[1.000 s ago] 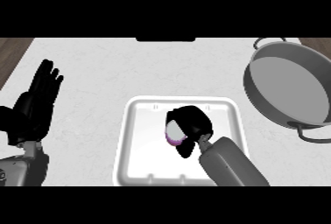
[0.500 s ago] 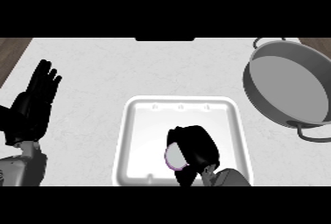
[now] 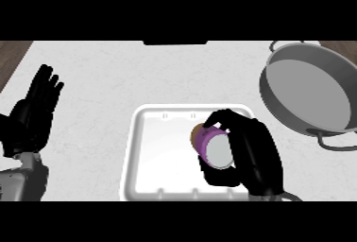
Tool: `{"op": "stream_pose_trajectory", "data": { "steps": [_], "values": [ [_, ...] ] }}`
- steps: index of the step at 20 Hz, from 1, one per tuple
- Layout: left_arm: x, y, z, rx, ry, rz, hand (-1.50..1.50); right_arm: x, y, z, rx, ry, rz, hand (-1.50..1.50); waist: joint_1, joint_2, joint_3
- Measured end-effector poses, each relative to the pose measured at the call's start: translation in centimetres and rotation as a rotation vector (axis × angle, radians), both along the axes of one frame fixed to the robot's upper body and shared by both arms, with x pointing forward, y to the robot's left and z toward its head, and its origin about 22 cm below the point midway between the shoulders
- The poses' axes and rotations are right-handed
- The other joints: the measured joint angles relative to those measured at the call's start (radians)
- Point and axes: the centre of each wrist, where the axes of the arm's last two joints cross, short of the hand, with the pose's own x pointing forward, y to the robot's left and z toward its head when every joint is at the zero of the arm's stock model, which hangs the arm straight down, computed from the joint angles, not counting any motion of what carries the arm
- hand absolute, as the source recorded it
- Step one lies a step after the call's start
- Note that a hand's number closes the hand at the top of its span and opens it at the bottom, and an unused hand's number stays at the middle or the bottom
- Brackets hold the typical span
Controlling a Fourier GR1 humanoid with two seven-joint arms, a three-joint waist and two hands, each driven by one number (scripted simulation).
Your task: Pick the can from the tray and place it in the pot
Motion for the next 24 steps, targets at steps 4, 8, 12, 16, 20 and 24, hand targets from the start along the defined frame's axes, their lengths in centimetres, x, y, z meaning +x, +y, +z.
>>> {"op": "stream_pose_trajectory", "data": {
  "steps": [4,8,12,16,20,24],
  "values": [
    [-0.2,-0.1,-0.3,0.000,-0.007,-0.008,0.00,-0.1,-1.9,2.5,0.059,-0.148,-0.128,1.50,0.006,0.002,0.000],
    [0.1,-0.1,0.1,-0.003,-0.006,-0.012,0.00,-0.2,-4.9,3.9,0.085,-0.221,-0.230,1.50,0.010,0.004,0.000],
    [0.0,-0.5,-0.3,-0.006,-0.006,-0.015,0.00,1.0,-8.2,5.1,0.112,-0.243,-0.298,1.50,0.015,0.005,0.000],
    [0.2,-1.3,0.2,-0.007,-0.011,-0.018,0.00,2.4,-11.4,5.7,0.153,-0.245,-0.335,1.50,0.017,0.005,0.000],
    [0.3,-1.0,0.0,-0.003,-0.009,-0.014,0.00,4.6,-14.4,5.1,0.186,-0.224,-0.359,1.50,0.019,0.006,0.000],
    [0.2,-0.7,-0.1,0.000,-0.013,-0.022,0.00,7.4,-17.6,3.8,0.240,-0.230,-0.390,1.50,0.024,0.008,0.001]
  ]
}}
